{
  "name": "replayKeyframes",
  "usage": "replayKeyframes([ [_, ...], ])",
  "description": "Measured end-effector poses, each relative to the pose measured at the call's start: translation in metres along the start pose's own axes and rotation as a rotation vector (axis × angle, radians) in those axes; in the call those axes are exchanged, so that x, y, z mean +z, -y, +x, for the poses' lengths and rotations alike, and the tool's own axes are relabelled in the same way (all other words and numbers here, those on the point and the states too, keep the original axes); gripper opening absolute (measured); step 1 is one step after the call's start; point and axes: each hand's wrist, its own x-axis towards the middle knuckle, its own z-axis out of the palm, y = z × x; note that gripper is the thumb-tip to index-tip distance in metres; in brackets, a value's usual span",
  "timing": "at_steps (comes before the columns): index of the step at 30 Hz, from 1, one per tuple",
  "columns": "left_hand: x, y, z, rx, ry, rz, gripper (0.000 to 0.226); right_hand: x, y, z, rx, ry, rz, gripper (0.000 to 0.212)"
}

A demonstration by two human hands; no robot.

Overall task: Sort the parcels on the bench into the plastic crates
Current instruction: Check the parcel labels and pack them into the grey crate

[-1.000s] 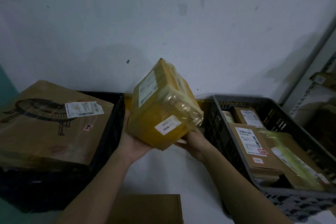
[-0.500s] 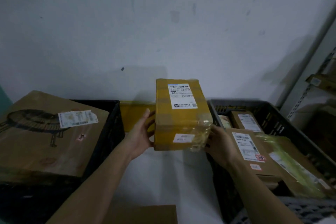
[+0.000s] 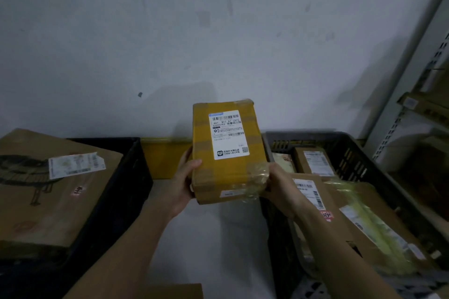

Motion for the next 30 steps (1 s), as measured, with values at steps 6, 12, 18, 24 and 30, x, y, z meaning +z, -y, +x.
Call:
replayKeyframes([
  [6,0.055,0.007,0.019,0.169,-0.237,-0.043,0.083,-0.023,0.033,0.0,-0.055,0.052,-0.028,0.05],
  [12,0.132,0.026,0.036,0.247,-0.232,-0.059,0.083,-0.059,0.053,-0.004,-0.185,-0.14,-0.008,0.043],
  [18,0.204,0.051,0.055,0.275,-0.3,0.029,0.104,-0.113,0.064,0.003,-0.205,-0.469,-0.075,0.053],
  [24,0.285,0.08,0.07,0.292,-0.403,0.128,0.101,-0.138,0.064,0.007,-0.081,-0.41,0.129,0.098],
  [30,0.284,0.089,0.087,0.237,-0.124,0.508,0.087,-0.202,0.075,0.024,-0.037,-0.516,0.043,0.062],
])
